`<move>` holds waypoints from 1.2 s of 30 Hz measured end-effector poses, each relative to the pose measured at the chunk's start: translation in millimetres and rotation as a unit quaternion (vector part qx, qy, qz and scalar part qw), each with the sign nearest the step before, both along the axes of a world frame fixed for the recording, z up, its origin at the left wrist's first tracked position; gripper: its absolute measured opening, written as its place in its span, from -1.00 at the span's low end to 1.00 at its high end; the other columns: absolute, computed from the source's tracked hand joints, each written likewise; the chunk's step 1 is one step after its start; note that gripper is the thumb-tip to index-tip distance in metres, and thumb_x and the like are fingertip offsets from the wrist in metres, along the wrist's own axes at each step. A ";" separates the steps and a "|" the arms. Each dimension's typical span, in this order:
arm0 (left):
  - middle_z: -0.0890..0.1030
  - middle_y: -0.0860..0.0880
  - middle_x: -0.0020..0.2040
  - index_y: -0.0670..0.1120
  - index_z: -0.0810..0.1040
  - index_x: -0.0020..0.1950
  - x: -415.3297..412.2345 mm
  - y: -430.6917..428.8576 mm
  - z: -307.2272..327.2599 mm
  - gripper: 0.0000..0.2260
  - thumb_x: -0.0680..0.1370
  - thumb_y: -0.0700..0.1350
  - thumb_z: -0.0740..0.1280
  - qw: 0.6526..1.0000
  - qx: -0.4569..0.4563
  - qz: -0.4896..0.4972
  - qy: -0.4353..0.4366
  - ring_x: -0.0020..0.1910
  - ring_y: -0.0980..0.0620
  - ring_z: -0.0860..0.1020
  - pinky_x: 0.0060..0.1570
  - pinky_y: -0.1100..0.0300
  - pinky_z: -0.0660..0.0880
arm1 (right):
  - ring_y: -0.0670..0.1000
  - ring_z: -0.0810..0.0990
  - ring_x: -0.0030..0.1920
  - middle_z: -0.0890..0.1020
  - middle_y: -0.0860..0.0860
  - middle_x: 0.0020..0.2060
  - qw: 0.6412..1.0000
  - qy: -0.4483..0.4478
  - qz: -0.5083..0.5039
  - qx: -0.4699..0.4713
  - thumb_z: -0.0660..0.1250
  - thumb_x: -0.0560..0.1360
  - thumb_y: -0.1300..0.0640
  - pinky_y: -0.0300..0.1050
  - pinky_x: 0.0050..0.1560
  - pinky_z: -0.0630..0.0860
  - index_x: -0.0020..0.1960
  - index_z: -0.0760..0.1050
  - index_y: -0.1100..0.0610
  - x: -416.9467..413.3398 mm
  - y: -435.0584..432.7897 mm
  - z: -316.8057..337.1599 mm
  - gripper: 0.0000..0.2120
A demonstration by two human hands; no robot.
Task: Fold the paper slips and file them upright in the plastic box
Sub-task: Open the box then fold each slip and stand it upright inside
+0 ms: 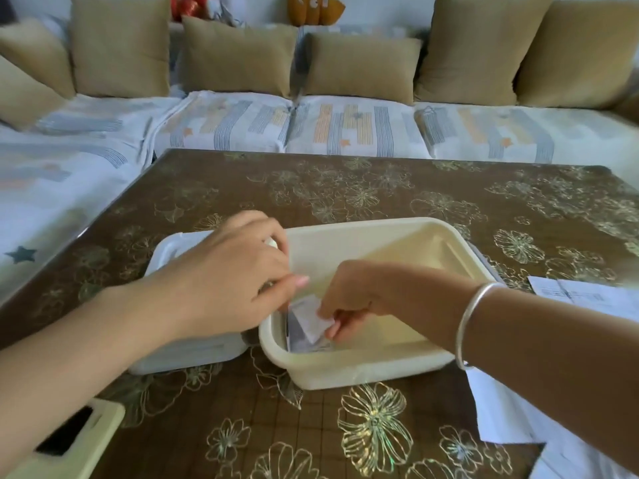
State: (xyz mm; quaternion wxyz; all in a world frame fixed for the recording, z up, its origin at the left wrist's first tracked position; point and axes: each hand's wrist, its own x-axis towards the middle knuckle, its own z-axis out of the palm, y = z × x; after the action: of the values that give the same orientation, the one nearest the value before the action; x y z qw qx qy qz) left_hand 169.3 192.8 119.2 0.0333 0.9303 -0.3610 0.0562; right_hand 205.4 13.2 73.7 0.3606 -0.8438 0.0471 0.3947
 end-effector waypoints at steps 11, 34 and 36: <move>0.56 0.02 0.01 -0.06 0.58 -0.20 34.9 -46.6 -3.4 -0.60 0.65 0.09 0.07 0.949 0.271 -0.038 0.153 0.18 0.07 0.34 0.00 0.48 0.04 | -0.09 0.52 -0.63 0.54 0.16 -0.36 0.997 0.049 0.053 -0.040 0.14 0.58 0.41 -0.20 -0.52 0.53 -0.20 0.40 0.33 13.4 1.5 -35.3 -0.81; 0.53 -0.03 0.26 -0.01 0.49 0.37 20.2 -79.8 -10.7 -0.67 0.62 -0.07 0.20 0.857 0.422 0.012 0.296 0.06 0.01 0.43 -0.02 0.19 0.33 | 0.00 0.58 -0.46 0.59 0.10 -0.49 0.996 -0.076 -0.032 0.017 0.27 0.57 0.27 -0.13 -0.25 0.61 0.13 0.47 0.38 15.2 -9.4 -25.2 -0.80; 0.53 -0.02 0.24 -0.03 0.49 0.38 19.0 -78.9 -10.6 -0.68 0.63 -0.08 0.19 0.862 0.415 0.011 0.292 0.02 0.01 0.41 -0.05 0.20 0.29 | -0.05 0.58 -0.52 0.58 0.15 -0.38 0.998 -0.035 -0.042 0.038 0.29 0.54 0.36 -0.15 -0.29 0.61 0.11 0.45 0.40 14.7 -6.9 -27.3 -0.83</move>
State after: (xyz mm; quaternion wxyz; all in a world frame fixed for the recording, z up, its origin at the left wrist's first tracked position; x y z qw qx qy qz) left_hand 188.3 113.9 108.6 -0.2522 0.8356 -0.3146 -0.3730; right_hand 220.2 6.3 46.4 0.4097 -0.8401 0.0547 0.3512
